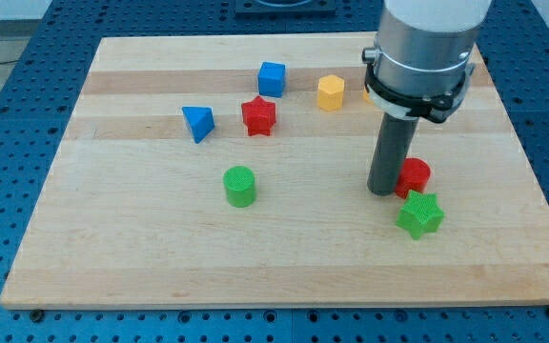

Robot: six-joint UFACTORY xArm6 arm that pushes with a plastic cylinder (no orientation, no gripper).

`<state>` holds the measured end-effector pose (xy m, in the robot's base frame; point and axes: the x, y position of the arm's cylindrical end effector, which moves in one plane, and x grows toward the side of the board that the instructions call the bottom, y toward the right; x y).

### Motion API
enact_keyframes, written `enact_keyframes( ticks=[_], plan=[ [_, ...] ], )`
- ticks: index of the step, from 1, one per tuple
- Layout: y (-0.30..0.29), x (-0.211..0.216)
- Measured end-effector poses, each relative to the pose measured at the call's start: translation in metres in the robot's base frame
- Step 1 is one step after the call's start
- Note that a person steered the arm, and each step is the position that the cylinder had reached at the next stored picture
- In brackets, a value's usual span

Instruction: Put the green circle vertically above the red circle

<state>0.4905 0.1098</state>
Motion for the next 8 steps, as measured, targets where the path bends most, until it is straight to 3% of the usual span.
enact_keyframes(
  ticks=[2, 4, 8],
  plan=[
    [-0.053, 0.023],
    [-0.15, 0.042],
    [-0.193, -0.021]
  ],
)
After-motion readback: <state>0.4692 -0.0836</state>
